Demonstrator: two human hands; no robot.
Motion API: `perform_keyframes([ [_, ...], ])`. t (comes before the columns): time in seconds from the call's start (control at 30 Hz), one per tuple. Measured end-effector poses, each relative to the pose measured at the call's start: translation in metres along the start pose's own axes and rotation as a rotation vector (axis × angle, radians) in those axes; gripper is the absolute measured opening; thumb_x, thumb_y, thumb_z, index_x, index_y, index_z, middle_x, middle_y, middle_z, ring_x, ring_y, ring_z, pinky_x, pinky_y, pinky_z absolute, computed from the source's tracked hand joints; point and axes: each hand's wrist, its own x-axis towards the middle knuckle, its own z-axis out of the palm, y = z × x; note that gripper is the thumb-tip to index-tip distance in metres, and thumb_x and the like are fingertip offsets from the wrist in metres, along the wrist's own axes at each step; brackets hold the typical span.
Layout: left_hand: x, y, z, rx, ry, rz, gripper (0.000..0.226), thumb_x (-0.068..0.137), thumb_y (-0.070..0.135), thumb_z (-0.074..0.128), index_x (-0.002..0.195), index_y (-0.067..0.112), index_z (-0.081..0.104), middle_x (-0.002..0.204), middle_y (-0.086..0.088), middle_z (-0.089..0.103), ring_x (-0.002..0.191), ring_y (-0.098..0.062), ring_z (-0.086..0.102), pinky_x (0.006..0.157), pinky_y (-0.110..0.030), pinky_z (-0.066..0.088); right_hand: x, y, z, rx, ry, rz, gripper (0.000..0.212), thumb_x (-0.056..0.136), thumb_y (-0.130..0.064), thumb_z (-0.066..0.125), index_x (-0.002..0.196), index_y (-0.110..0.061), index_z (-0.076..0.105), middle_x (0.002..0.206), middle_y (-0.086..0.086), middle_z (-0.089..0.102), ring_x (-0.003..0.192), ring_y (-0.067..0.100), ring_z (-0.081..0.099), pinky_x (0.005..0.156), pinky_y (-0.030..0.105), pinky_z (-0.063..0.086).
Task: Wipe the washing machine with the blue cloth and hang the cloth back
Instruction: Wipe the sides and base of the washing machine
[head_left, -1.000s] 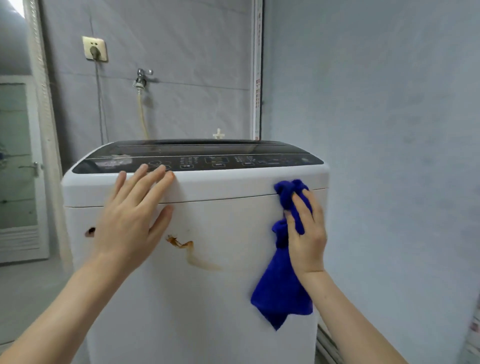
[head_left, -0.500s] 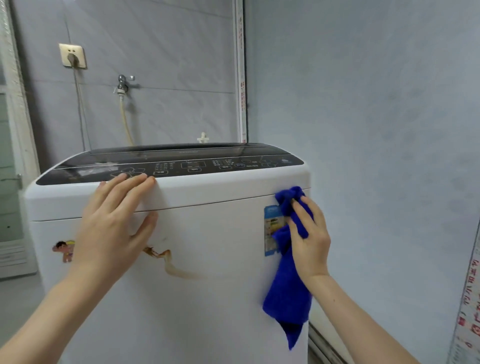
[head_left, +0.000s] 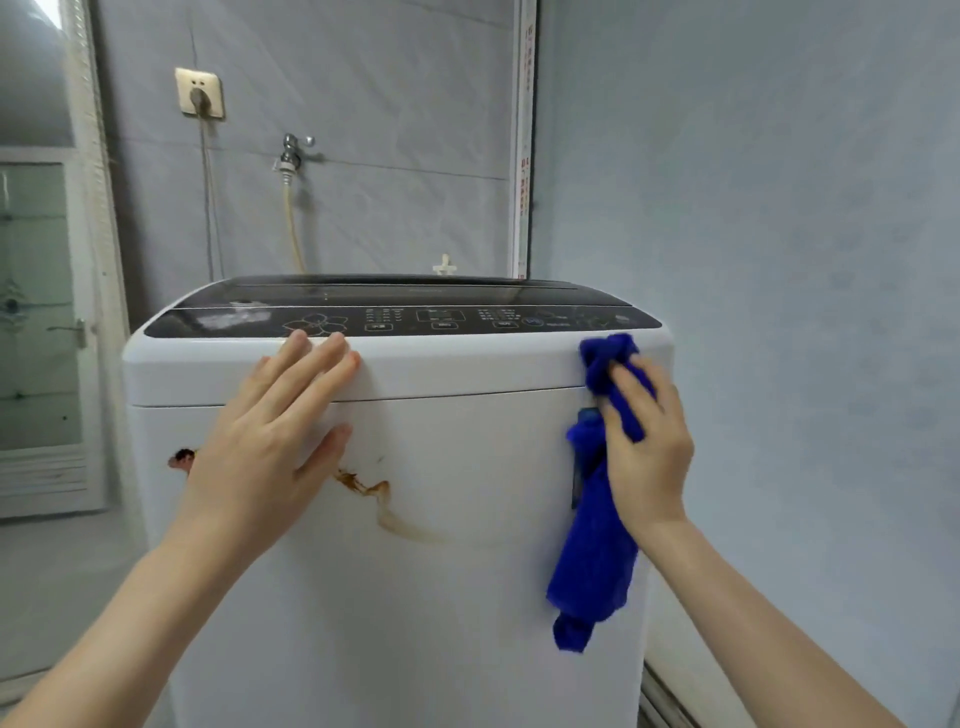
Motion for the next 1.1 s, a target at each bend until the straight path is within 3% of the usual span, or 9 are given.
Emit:
perform_keyframes([
  [0.1,-0.002,0.001,0.002,-0.016,0.002,-0.006,0.054,0.096,0.03,0.047,0.147,0.016,0.044,0.156,0.003,0.037,0.151,-0.023,0.022,0.121,-0.045,0.023,0.034,-0.032,0.021,0.03,0.079,-0.021,0.033,0.091,0.003,0.061,0.123,-0.004,0.065,0.136,0.009,0.053,0.127,0.005,0.045,0.107,0.013,0.032],
  [0.23,-0.004,0.003,0.005,-0.039,0.041,-0.004,0.052,0.095,0.027,0.047,0.145,0.012,0.047,0.155,0.001,0.039,0.15,-0.024,0.024,0.121,-0.045,0.023,-0.001,-0.045,0.041,0.044,-0.12,-0.282,0.037,0.09,0.008,0.06,0.126,-0.002,0.063,0.14,0.012,0.05,0.139,0.026,0.04,0.115,0.034,0.032],
  [0.3,-0.009,0.002,0.007,-0.035,0.079,0.015,0.048,0.097,0.027,0.047,0.142,0.01,0.052,0.153,-0.002,0.042,0.148,-0.025,0.028,0.119,-0.046,0.028,-0.024,-0.021,0.027,-0.007,-0.189,-0.356,0.038,0.088,0.01,0.06,0.124,-0.001,0.064,0.138,0.012,0.051,0.138,0.029,0.041,0.115,0.035,0.032],
  [0.43,-0.025,-0.016,0.007,-0.038,0.163,0.033,0.043,0.096,0.026,0.051,0.135,0.011,0.059,0.149,0.001,0.048,0.144,-0.021,0.037,0.117,-0.035,0.032,-0.002,0.0,-0.003,-0.029,-0.003,-0.089,0.038,0.089,0.007,0.063,0.121,-0.011,0.065,0.137,0.002,0.053,0.13,0.019,0.049,0.11,0.017,0.032],
  [0.5,-0.034,-0.023,0.003,-0.052,0.189,0.008,0.043,0.095,0.028,0.052,0.134,0.011,0.06,0.148,0.001,0.049,0.143,-0.02,0.038,0.118,-0.036,0.032,0.013,-0.019,0.008,-0.003,0.072,-0.071,0.031,0.091,0.001,0.062,0.121,-0.009,0.066,0.135,0.003,0.054,0.126,0.014,0.05,0.107,0.015,0.034],
  [0.63,-0.055,-0.026,0.003,-0.082,0.211,-0.094,0.048,0.093,0.032,0.052,0.136,0.013,0.058,0.149,0.0,0.048,0.144,-0.021,0.037,0.111,-0.05,0.04,0.007,-0.063,0.058,0.018,-0.04,-0.334,0.034,0.092,0.0,0.058,0.124,-0.008,0.064,0.138,0.006,0.051,0.131,0.014,0.046,0.11,0.019,0.032],
  [0.77,-0.082,-0.036,0.004,-0.056,0.232,-0.11,0.052,0.093,0.038,0.052,0.141,0.017,0.054,0.152,0.005,0.045,0.145,-0.02,0.035,0.112,-0.048,0.039,0.0,-0.057,0.054,-0.004,-0.225,-0.624,0.038,0.09,-0.002,0.059,0.127,-0.01,0.061,0.143,0.003,0.046,0.138,0.019,0.041,0.114,0.025,0.03],
  [0.93,-0.102,-0.043,-0.004,-0.012,0.18,-0.15,0.057,0.09,0.044,0.051,0.14,0.018,0.055,0.152,0.004,0.043,0.145,-0.025,0.033,0.116,-0.051,0.029,-0.013,-0.05,0.036,-0.133,-0.143,-0.528,0.041,0.084,0.015,0.065,0.123,0.002,0.061,0.138,0.019,0.05,0.131,0.031,0.046,0.114,0.03,0.033],
  [1.1,-0.102,-0.047,-0.002,-0.075,0.201,-0.15,0.057,0.089,0.046,0.054,0.139,0.019,0.055,0.152,0.003,0.043,0.146,-0.027,0.032,0.113,-0.053,0.034,-0.015,-0.105,0.102,-0.037,-0.245,-0.766,0.033,0.092,0.004,0.06,0.125,0.003,0.062,0.137,0.019,0.05,0.137,0.035,0.04,0.114,0.043,0.034],
])
